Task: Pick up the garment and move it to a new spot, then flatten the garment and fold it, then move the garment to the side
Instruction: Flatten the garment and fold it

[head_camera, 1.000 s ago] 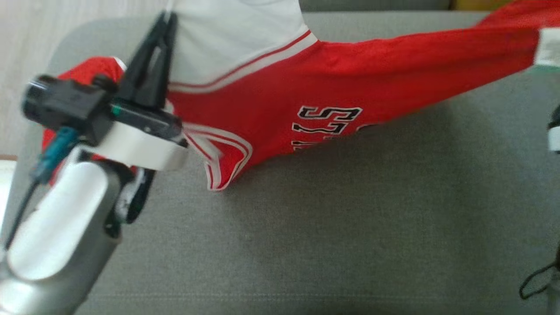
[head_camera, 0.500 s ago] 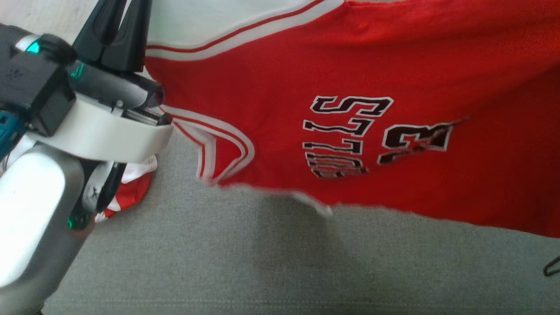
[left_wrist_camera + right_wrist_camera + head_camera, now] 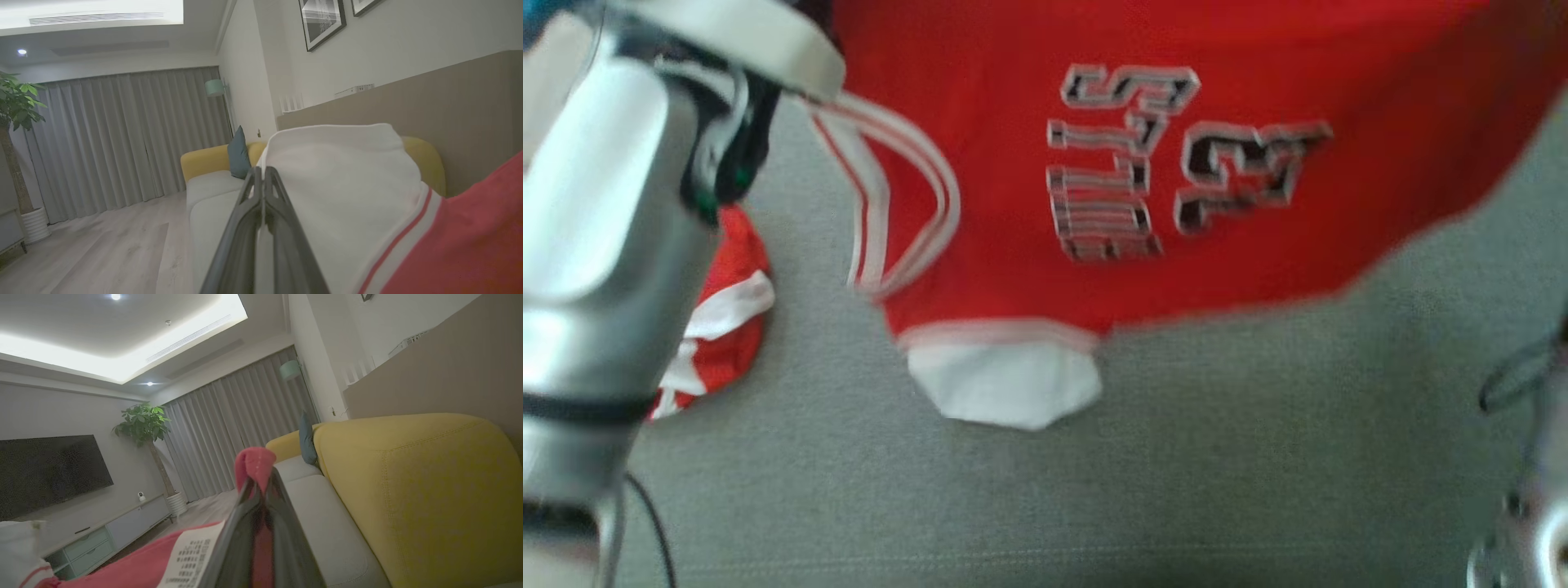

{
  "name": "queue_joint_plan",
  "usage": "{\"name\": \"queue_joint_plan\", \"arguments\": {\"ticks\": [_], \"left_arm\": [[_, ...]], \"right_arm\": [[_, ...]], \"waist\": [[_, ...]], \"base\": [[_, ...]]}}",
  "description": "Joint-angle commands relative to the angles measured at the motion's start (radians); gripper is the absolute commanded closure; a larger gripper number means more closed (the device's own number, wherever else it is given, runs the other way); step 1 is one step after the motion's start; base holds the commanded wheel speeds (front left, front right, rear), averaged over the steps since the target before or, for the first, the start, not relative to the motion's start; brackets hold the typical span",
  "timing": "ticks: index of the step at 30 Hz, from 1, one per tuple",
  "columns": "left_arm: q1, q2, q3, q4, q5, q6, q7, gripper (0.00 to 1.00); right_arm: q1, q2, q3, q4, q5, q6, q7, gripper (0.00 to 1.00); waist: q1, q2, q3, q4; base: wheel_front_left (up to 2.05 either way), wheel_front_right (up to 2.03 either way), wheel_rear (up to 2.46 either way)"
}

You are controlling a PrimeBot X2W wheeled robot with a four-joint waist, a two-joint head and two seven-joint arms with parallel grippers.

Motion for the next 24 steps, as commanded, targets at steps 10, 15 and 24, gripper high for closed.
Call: {"name": "queue_joint_plan", "arguments": {"ticks": [10,15,24], "left_arm": [[-0.353,-0.064,0.074,0.489,0.044,-0.064,-0.131,1.00],[-0.413,-0.134,0.104,0.623,0.055,-0.094,-0.134,1.00],[-0.286,-0.224,0.147,0.750,0.045,-0.141,-0.135,1.00]], "right_arm": [[-0.410,0.013,0.203,0.512,0.032,0.008,-0.331,1.00],[-0.570,0.019,0.316,0.815,0.052,0.008,-0.473,1.00],[-0.573,0.036,0.439,1.080,0.102,0.008,-0.533,1.00]], "waist": [[0.0000,0.0000,0.045,-0.077],[0.0000,0.0000,0.126,-0.062],[0.0000,0.0000,0.240,-0.024]], "base": [[0.00,0.00,0.00],[0.00,0.00,0.00],[0.00,0.00,0.00]]}}
